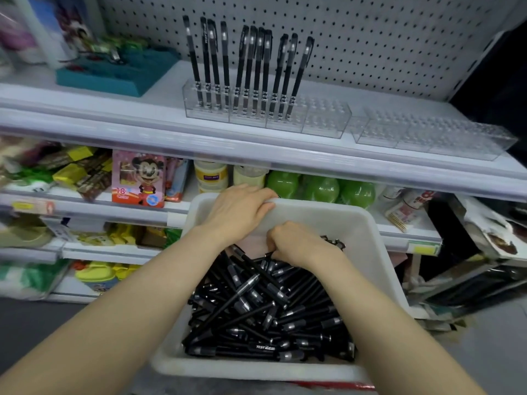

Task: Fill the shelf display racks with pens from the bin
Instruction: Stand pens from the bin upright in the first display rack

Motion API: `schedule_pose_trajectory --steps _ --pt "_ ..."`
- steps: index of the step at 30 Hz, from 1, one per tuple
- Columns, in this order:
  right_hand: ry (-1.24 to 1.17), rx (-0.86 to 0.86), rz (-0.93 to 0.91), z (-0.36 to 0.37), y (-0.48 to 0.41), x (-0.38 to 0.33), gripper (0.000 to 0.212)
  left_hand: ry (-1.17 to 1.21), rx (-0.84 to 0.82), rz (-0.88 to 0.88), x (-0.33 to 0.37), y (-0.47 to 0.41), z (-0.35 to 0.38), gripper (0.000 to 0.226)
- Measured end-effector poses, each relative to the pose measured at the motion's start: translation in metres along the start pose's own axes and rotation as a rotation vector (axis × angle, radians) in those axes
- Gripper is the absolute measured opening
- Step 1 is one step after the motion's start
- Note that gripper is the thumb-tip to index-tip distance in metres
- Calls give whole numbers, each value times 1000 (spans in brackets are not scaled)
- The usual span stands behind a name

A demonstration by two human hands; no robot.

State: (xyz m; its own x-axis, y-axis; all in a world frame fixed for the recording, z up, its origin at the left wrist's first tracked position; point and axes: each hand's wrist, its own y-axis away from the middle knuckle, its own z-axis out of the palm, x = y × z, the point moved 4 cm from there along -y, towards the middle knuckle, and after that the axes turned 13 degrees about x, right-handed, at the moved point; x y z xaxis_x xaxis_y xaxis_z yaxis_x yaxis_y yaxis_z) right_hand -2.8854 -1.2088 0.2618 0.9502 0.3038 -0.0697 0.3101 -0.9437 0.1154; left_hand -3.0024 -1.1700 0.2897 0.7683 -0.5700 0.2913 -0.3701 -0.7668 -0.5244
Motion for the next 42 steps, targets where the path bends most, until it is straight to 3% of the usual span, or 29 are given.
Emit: schedule_pose_trajectory --steps 3,5,9,13,18,20,22,25,28,30,34,37,40,42 --pt "-34 -12 -4 -9 2 4 15 17 -2 0 -2 0 3 29" --pt "-197 83 27 -29 6 14 8 77 31 -17 -3 0 3 29" --pt "-636 520 128 -77 13 42 6 257 108 -90 2 -6 -6 33" --pt "-1236 716 297 -91 18 61 5 274 21 -39 22 -7 -11 43" --pt "-1434 831 398 -96 17 68 3 256 12 -15 28 -16 -14 15" --pt "-1343 918 395 -101 19 69 13 265 15 -40 30 -20 -19 10" --pt "-936 1071 326 -109 24 70 33 257 0 -53 31 -25 -24 11" --pt "-296 1204 50 -126 28 57 59 210 -15 -16 30 -35 -32 11" --pt "-58 1262 -52 -145 27 55 67 169 8 13 29 -47 -43 14" --pt "67 1273 -113 -155 25 54 60 171 24 13 31 -56 -51 15" --pt "257 1143 -305 -160 9 52 19 144 39 13 37 -76 -63 15" --pt "268 1097 -324 -169 -5 62 6 168 95 20 39 -90 -74 26" --pt "130 1130 -151 -187 -13 87 10 177 218 -44 22 -104 -85 46" --pt "-88 1160 58 -199 -17 103 14 39 267 -21 4 -111 -84 47"
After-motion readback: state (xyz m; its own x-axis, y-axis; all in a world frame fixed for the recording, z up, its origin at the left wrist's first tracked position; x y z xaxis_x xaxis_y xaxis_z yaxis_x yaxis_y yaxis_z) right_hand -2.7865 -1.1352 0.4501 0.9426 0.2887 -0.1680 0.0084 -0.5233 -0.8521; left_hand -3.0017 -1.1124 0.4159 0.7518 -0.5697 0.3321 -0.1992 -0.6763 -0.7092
